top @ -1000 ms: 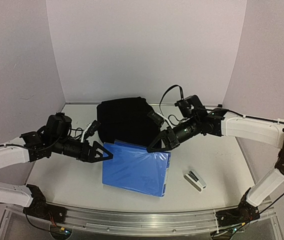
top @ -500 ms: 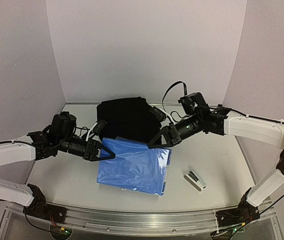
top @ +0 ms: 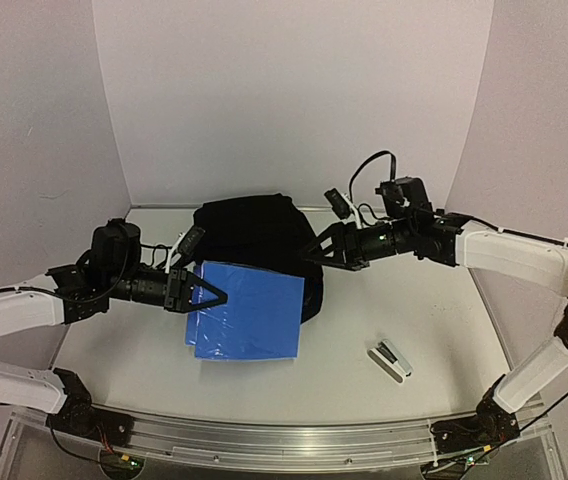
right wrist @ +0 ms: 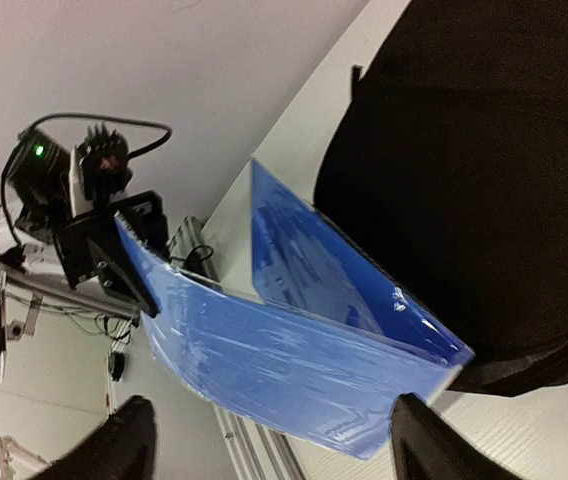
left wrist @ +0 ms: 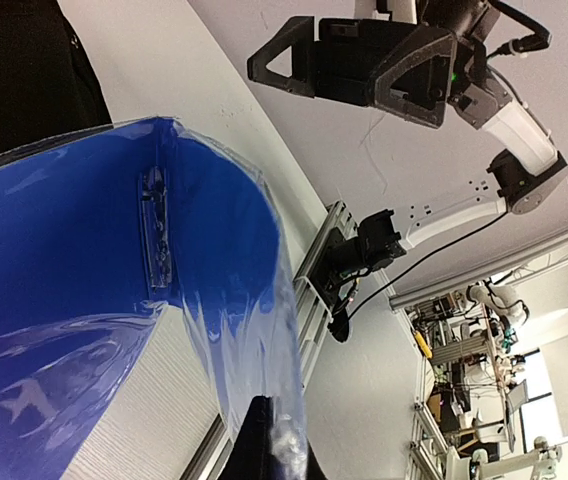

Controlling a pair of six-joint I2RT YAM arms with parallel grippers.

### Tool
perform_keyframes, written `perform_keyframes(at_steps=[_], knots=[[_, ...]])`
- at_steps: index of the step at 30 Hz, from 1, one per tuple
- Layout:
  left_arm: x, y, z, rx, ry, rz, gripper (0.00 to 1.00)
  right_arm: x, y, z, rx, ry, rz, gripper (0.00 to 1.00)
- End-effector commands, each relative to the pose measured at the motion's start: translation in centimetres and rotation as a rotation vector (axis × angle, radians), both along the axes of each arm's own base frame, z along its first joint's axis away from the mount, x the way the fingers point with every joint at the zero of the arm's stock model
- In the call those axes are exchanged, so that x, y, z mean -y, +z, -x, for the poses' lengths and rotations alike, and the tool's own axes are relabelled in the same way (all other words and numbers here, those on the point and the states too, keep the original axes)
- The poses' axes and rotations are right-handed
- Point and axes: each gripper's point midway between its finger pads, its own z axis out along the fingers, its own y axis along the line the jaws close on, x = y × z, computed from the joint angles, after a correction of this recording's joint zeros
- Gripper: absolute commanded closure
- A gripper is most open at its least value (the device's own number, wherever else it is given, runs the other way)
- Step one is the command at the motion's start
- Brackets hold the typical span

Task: Pack the student bag
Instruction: Pick up the files from the center of the board.

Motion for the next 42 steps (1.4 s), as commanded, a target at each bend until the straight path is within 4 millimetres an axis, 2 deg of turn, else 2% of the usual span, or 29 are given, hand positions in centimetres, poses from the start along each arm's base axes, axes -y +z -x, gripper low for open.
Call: perform_keyframes(at_steps=[1, 3, 9, 16, 24, 27, 30, 37, 42], knots=[[-0.1, 4.4, -0.9, 0.116, 0.048, 0.133, 1.00, 2.4, 4.0, -2.8, 0.135, -0.207, -0.069, 0.04], [-0.2, 5.3, -1.1, 0.140, 0.061, 0.158, 1.00, 3.0, 4.1, -2.5, 0.126, -0.221, -0.091, 0.02], [-0.8, 8.4, -1.2, 0.217, 0.092, 0.230, 1.00, 3.2, 2.0, -0.1, 0.054, -0.157, -0.137, 0.02], [-0.7, 10.8, -0.9, 0.259, 0.068, 0.282, 1.00, 1.5, 2.9, 4.0, -0.008, 0.047, -0.267, 0.02], [-0.2, 11.9, -0.6, 0.265, 0.028, 0.314, 1.00, 0.5, 0.6, 3.5, -0.039, 0.051, -0.231, 0.02], [-0.2, 11.8, -0.6, 0.261, 0.024, 0.311, 1.00, 0.1, 1.1, 3.8, -0.042, 0.076, -0.254, 0.04], [0.0, 11.5, -0.7, 0.251, 0.022, 0.307, 1.00, -0.2, 2.4, 4.3, -0.041, 0.110, -0.293, 0.13], [0.3, 10.4, -1.6, 0.221, 0.041, 0.288, 1.00, -0.1, 5.0, 5.3, -0.033, 0.150, -0.376, 0.45], [0.5, 9.8, -2.3, 0.198, 0.052, 0.273, 1.00, 0.2, 5.7, 5.8, -0.036, 0.155, -0.402, 0.60]])
